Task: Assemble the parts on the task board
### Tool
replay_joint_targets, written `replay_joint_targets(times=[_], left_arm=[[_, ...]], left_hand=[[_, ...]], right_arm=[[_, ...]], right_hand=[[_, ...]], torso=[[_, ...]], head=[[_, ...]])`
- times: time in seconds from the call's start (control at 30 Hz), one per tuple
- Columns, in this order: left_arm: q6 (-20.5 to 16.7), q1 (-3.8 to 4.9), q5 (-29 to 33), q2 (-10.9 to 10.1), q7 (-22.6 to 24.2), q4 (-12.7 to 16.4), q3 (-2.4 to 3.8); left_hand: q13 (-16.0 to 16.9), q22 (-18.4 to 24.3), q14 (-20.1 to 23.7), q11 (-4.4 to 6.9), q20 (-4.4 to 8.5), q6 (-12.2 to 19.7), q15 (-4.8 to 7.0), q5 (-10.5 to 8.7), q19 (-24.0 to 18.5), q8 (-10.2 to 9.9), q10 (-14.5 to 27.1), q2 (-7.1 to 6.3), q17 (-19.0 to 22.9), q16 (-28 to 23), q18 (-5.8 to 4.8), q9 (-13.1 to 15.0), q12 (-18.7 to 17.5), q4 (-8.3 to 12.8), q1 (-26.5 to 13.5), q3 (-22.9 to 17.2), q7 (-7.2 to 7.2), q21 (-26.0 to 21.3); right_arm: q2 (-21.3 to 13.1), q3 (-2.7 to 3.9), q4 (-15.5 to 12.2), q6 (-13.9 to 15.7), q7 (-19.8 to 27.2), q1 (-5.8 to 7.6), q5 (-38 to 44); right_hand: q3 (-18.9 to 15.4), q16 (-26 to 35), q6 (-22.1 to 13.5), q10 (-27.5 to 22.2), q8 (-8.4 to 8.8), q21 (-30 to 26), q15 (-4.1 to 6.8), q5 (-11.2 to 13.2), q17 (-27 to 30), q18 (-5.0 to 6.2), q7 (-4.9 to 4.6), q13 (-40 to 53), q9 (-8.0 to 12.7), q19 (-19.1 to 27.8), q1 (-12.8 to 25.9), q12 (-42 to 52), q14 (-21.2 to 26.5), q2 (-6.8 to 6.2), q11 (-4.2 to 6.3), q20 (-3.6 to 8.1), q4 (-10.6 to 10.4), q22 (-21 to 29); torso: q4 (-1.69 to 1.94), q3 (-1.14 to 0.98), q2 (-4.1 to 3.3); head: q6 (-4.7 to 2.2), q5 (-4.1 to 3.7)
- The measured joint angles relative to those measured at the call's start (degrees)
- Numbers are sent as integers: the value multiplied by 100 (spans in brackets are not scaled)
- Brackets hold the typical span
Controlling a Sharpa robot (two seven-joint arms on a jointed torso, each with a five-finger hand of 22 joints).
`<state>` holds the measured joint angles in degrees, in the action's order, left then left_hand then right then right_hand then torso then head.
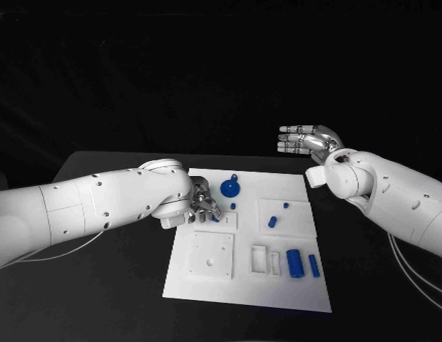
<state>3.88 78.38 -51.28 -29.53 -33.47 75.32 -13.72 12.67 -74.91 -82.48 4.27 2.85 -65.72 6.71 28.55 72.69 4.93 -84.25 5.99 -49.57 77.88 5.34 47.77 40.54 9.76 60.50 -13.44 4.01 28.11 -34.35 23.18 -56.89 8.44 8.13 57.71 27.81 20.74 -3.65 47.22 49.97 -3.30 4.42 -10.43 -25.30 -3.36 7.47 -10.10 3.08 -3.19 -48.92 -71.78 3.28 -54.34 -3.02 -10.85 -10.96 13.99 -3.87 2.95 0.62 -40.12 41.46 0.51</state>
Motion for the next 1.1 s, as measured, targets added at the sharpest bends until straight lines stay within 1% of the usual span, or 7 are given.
replay_joint_targets(times=[0.1,0.57,0.7,0.73,0.77,0.97,1.1], left_arm=[[13,0,2,5,-1,-8,0],[65,-7,4,54,-11,-42,-3],[81,-21,3,73,-17,-50,-7],[85,-23,3,78,-17,-50,-7],[90,-25,3,82,-17,-51,-7],[105,-32,3,99,-17,-61,-3],[103,-37,6,109,-15,-69,-3]], left_hand=[[-7,0,0,0,-21,0,0,-1,-21,-8,0,0,0,0,91,21,0,0,0,0,0,0],[-34,1,-20,-21,-61,-31,-20,-221,-20,-21,-20,0,-49,0,90,673,33,-37,0,4,31,0],[-47,-4,-21,-40,-102,-65,-21,-243,-19,14,-40,0,-49,0,90,1708,34,-69,0,36,65,0],[-50,-4,-29,-130,-102,-145,-33,-258,-19,30,-131,1,-49,0,105,1764,33,-71,0,34,143,0],[-55,-4,-22,-139,-102,-176,-41,-289,-19,35,-141,33,-49,0,176,1802,33,-84,23,37,157,0],[-66,-3,-21,-163,-144,-259,-61,-444,-19,1,-165,126,-48,0,179,1796,56,-156,87,109,172,0],[-88,-3,-22,-163,-144,-330,-62,-577,-19,1,-165,68,-3,-1,179,1813,61,-208,163,198,140,0]], right_arm=[[0,0,1,-1,0,-2,0],[3,0,6,-8,0,-16,2],[4,0,7,-10,0,-19,3],[4,0,7,-10,0,-20,3],[5,0,7,-10,0,-20,3],[6,0,8,-12,0,-23,3],[8,0,9,-14,1,-29,4]], right_hand=[[16,0,0,0,0,0,0,-45,0,-1,0,0,0,0,0,0,0,0,0,0,16,0],[32,0,-1,0,0,0,0,-100,-1,0,1,0,0,0,0,0,0,0,0,0,32,0],[32,0,0,0,0,0,0,-100,-1,0,1,0,0,0,0,0,0,0,0,0,32,0],[32,0,-1,0,0,0,0,-100,-1,0,1,0,0,0,0,0,0,0,0,0,32,0],[32,0,-1,0,0,0,0,-100,-1,0,1,0,0,0,0,0,0,0,0,0,32,0],[32,0,-1,0,0,0,-20,-133,-2,0,1,0,0,0,0,0,20,0,0,0,32,0],[32,0,-1,0,0,0,-20,-133,-2,0,1,0,0,0,0,0,20,0,0,0,32,0]], torso=[[0,4,2],[1,6,2],[-1,6,1],[-1,6,1],[-1,5,1],[-1,6,1],[-1,5,1]], head=[[1,1],[0,-7],[6,-7],[8,-7],[8,-7],[11,-15],[12,-22]])
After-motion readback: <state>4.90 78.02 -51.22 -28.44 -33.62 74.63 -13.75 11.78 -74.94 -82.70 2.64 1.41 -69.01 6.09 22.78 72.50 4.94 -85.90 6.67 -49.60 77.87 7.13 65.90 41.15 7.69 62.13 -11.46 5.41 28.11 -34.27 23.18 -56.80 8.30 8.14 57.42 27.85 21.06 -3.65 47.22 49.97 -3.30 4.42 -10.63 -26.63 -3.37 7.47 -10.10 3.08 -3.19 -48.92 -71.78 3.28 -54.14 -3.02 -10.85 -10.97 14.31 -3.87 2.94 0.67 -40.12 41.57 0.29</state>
